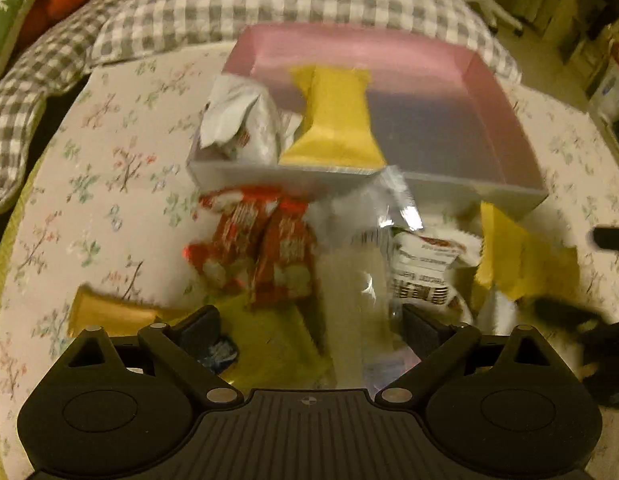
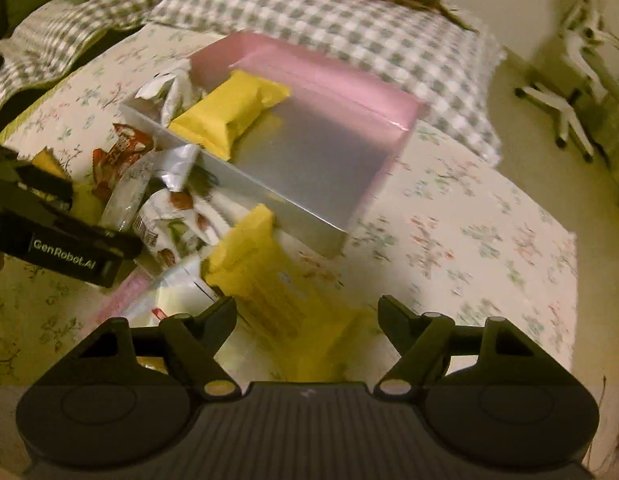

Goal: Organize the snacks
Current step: 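Grasp the clear packet with the left tool while the right grasps another yellow cake, then lower the clear packet and yellow cake into the box, open both tools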

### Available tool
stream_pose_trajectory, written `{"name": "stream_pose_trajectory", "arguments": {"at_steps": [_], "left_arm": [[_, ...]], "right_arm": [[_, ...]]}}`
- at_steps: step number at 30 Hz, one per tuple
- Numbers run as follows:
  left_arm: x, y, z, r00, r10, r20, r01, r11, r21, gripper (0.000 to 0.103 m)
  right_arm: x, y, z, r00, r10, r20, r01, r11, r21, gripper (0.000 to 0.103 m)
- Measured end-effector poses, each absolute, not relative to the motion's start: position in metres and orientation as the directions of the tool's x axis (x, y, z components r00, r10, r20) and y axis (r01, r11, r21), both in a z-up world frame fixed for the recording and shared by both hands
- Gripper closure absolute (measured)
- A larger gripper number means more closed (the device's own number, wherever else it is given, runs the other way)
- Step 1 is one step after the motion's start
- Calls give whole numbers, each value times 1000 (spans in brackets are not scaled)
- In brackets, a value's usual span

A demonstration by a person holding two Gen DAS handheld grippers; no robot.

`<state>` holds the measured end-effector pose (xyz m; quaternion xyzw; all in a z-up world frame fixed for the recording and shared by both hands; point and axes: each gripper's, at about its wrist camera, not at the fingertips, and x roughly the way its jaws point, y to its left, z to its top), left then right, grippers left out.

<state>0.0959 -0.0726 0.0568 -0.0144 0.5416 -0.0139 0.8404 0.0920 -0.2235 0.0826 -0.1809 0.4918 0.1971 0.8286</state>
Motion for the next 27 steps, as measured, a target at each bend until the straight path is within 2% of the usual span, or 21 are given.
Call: {"name": "stream_pose_trajectory", "arguments": {"at_steps": [4,7,10,11,12,14,16,19,27], "left_arm": [[96,-77,54,442,-35,-896,3,999,-37,8],[96,-82,53,464,-53,-884,39,998,-39,17],[91,-86,53,472,-60,-880,63,997,-35,35],[90,-86,53,471,-68,-879,72,997,-38,47],[89,-87,52,464,-76,-883,78,996,-44,59],[89,-86,48,437,-88,-895,80,995,-59,68],[88,-84,46,431,-95,-897,84,994,-65,71],[86,-84,50,446,-108,-888,107,992,-67,72],[80,-82,57,424,-125,-897,119,990,-81,73]], "right_arm": [[100,-216,71,423,169,-890,-541,835,-99,35],[107,-223,68,399,214,-892,-518,855,-27,43],[104,-224,65,395,230,-890,-502,865,1,46],[101,-223,66,398,226,-889,-501,865,-4,47],[99,-222,68,394,227,-891,-497,868,1,51],[98,-223,71,369,254,-894,-480,876,51,64],[98,-223,73,346,281,-895,-469,878,95,64],[97,-218,70,349,253,-902,-476,877,62,65],[98,-226,78,321,285,-903,-396,907,146,65]]}}
